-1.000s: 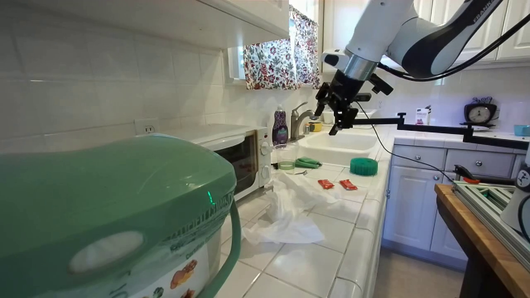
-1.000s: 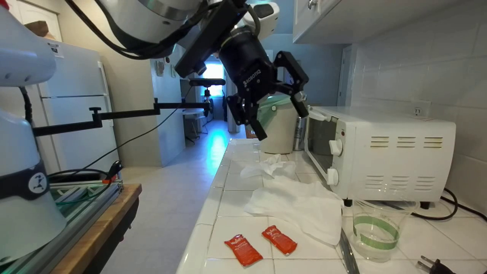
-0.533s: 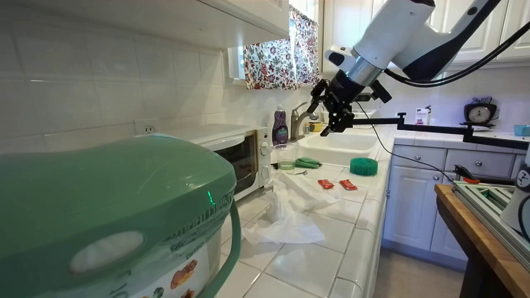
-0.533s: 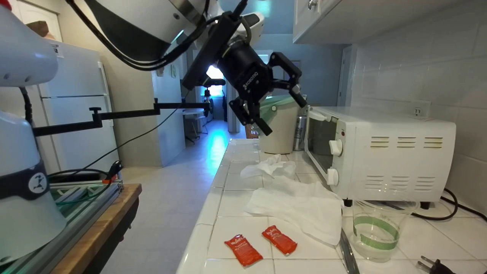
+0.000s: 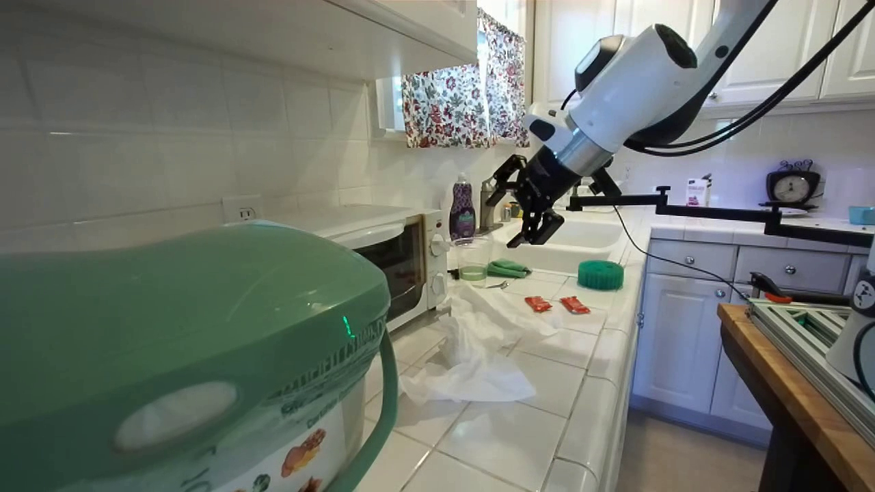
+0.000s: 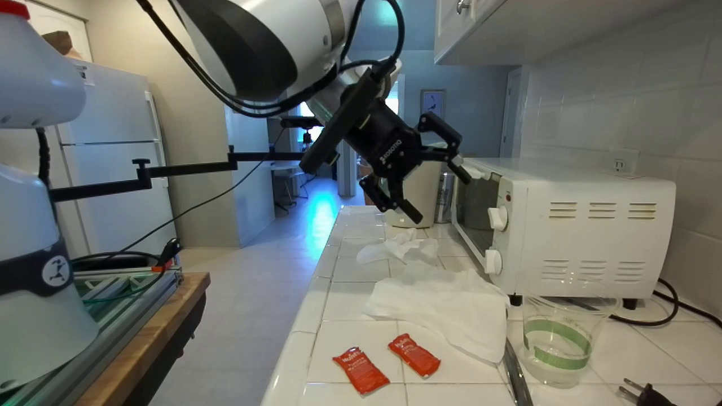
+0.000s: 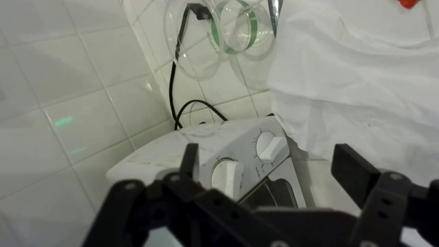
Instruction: Turn the top knob on the oven to the left.
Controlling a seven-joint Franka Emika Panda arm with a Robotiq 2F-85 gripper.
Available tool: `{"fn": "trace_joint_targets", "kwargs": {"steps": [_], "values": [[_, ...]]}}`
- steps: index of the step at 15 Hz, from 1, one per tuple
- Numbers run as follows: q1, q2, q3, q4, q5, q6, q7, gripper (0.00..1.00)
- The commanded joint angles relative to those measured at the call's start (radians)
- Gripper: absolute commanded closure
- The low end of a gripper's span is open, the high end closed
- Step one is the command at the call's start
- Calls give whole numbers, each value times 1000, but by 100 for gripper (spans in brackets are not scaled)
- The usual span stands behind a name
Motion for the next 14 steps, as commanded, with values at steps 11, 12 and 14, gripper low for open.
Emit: {"fn": "trace_joint_targets", "kwargs": {"steps": [11,12,14], "values": [[21,269,73,193,-461,-165,420,0],[21,273,74,197,-476,-174,437,2],[23,272,74,197,-484,-183,454,0]]}}
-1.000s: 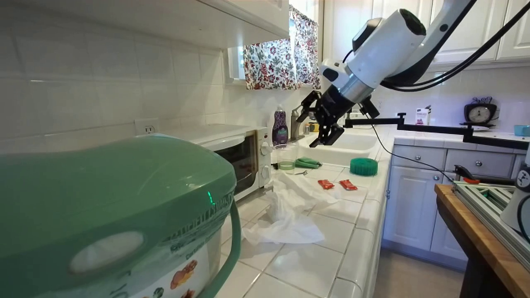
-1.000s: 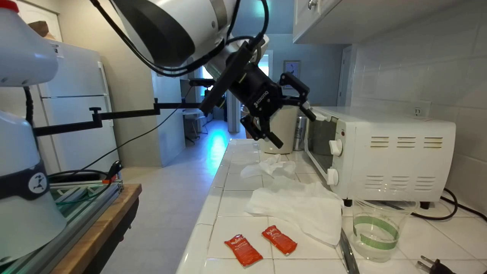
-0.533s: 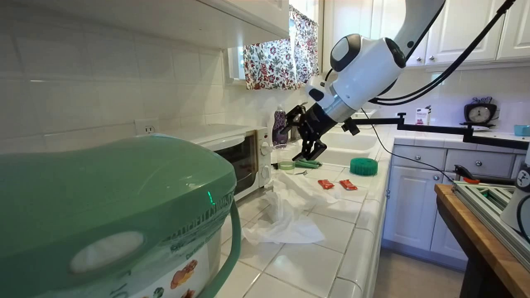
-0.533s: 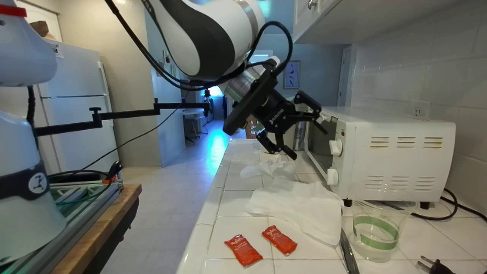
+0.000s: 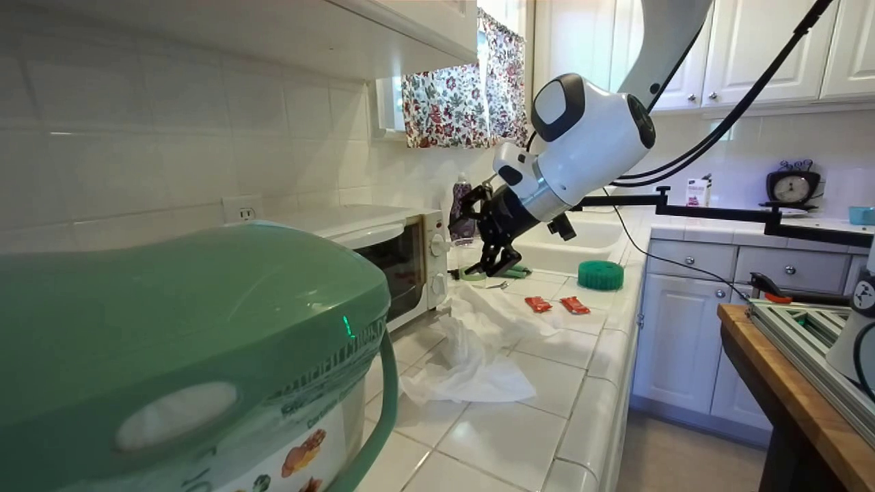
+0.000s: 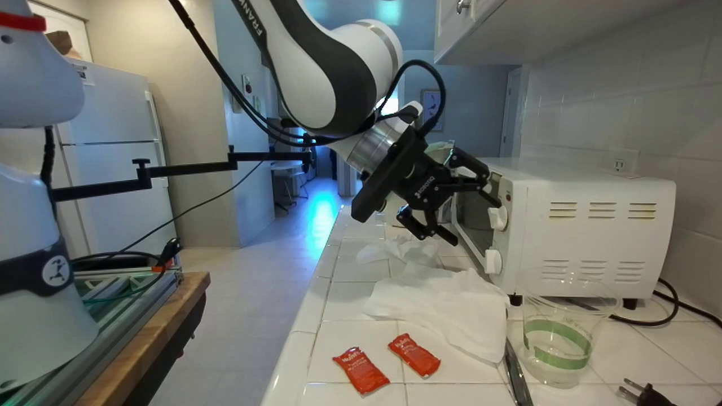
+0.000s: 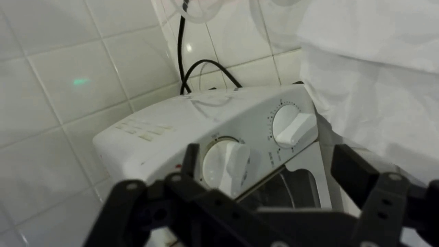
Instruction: Turn the top knob on the oven to the left.
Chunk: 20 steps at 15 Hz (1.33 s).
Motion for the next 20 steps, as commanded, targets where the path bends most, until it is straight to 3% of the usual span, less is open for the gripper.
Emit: {"fn": "trace_joint_targets", "kwargs": {"steps": [1,12,13,20], "values": [[-4,4,8,9,-34,-11,51,0],[12,3,8,3,-6,-51,18,0],[64,-2,-36,2,-2,-54,23,0],[138,-9,-66,-17,4,-142,18,0]]}}
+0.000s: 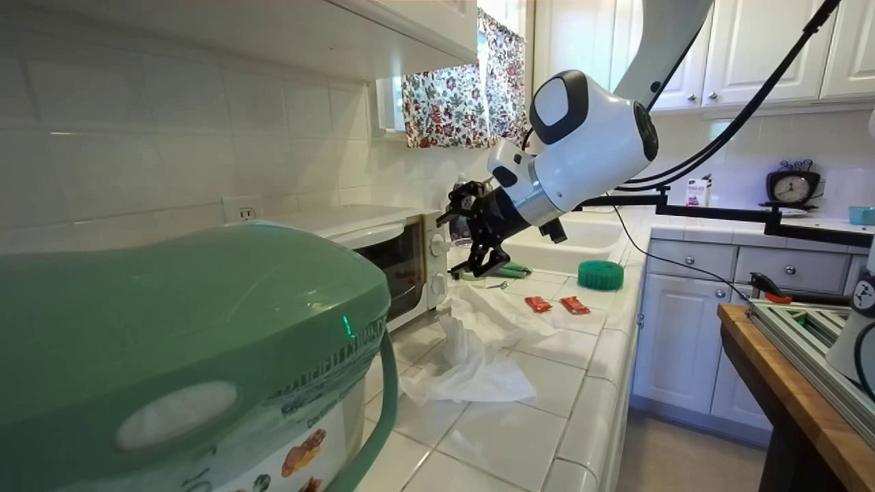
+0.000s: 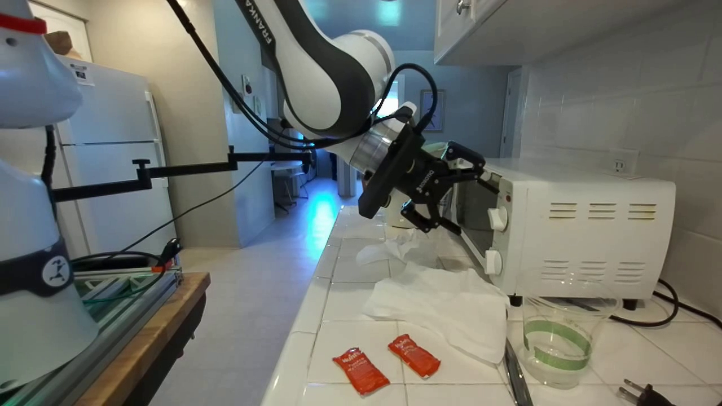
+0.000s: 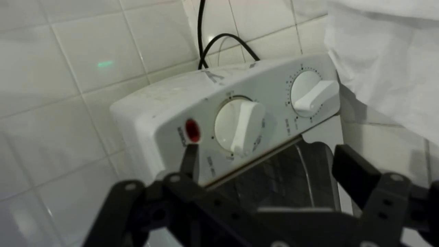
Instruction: Turn the top knob on the oven to the left.
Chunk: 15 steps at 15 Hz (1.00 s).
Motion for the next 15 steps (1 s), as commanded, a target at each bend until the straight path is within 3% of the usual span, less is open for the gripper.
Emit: {"fn": "trace_joint_targets", "kwargs": {"steps": [1,6,11,15], "values": [[37,-14,-33,-23,15,-47,-7,0],[53,-18,-38,-46,2,-97,18,1],[65,-19,-39,-63,-6,-143,30,46],[65,-16,-40,-61,-23,-162,51,49]]}}
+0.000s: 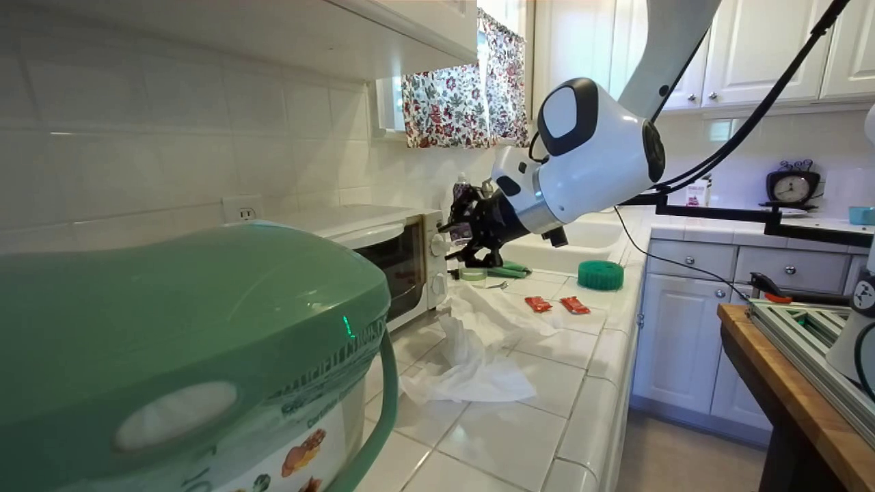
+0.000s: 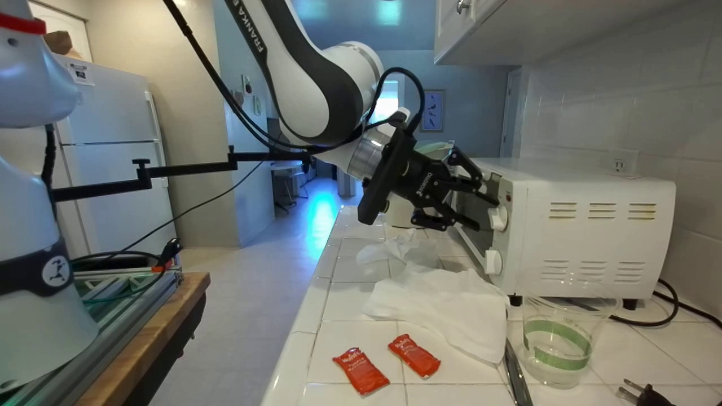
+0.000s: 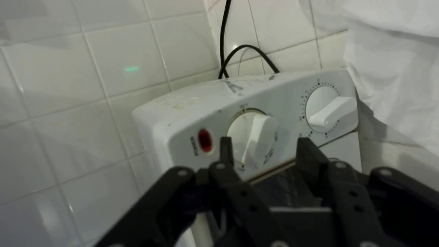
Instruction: Turn the top knob on the oven to the left.
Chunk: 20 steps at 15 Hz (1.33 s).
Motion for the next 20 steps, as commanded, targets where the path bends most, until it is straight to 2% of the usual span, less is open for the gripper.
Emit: {"fn": "trace_joint_targets", "kwargs": {"steps": [1,3,5,7,8,9,12,18,20], "values": [[18,-16,-17,-19,-27,-33,45,42],[20,-16,-19,-17,-29,-42,51,41],[22,-15,-21,-17,-31,-49,57,46],[24,-14,-22,-17,-34,-52,64,58],[24,-14,-21,-17,-34,-54,68,71],[25,-13,-21,-16,-34,-54,70,79],[31,-12,-20,-20,-34,-55,74,90],[35,-12,-21,-21,-38,-63,83,75],[34,-12,-20,-21,-44,-63,97,77]]}}
